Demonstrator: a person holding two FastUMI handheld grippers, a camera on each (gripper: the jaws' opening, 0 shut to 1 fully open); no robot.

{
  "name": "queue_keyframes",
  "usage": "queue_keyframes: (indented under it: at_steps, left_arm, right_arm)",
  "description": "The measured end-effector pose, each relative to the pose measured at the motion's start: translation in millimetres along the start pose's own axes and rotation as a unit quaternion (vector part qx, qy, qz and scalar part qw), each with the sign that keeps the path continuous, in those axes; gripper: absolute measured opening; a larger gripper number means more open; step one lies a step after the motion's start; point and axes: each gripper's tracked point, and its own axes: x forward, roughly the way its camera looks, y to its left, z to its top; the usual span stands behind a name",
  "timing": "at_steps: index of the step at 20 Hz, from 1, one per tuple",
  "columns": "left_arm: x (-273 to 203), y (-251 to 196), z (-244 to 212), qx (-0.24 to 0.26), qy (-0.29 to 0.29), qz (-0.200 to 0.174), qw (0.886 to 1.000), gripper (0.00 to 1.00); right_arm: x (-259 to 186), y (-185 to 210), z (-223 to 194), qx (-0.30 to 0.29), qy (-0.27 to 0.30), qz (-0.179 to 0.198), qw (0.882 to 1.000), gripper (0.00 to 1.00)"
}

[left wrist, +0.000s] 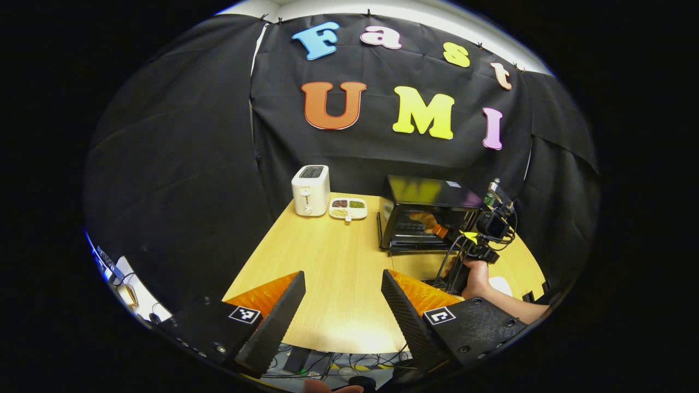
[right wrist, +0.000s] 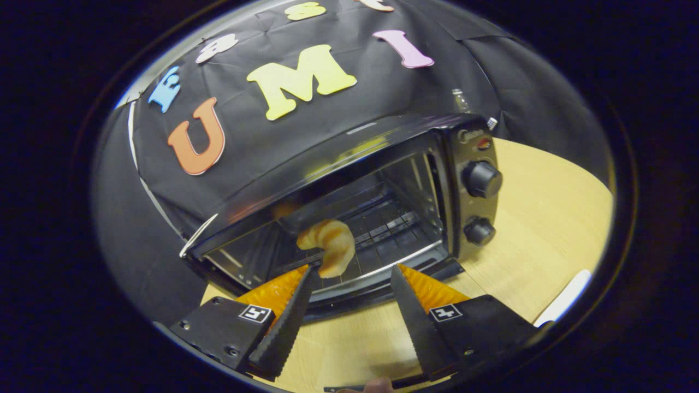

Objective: Open the electric oven with the left hand, put the food in, and close the electric oven.

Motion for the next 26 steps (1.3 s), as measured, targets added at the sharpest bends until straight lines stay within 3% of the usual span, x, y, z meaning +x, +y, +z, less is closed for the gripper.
queue_keyframes:
  at_steps: [7,13,20,26]
  left_arm:
    - [14.8,-52.7,-3.7,-0.013,0.000,-0.053,0.999,0.93]
    - [45.0,-89.7,-33.4,-0.019,0.027,-0.085,0.996,0.93]
    - [98.8,-153.2,-97.4,-0.045,0.089,-0.120,0.988,0.93]
    - [138.9,-209.0,-136.6,-0.034,0.120,-0.126,0.984,0.94]
  right_arm:
    - [-99.1,-16.4,2.6,-0.065,0.011,0.003,0.998,0.93]
    - [-172.7,-33.9,23.9,-0.127,0.019,0.008,0.992,0.96]
    - [-225.8,-71.4,47.1,-0.167,0.024,-0.009,0.986,0.96]
    - [-253.4,-115.4,60.1,-0.212,0.031,-0.027,0.976,0.96]
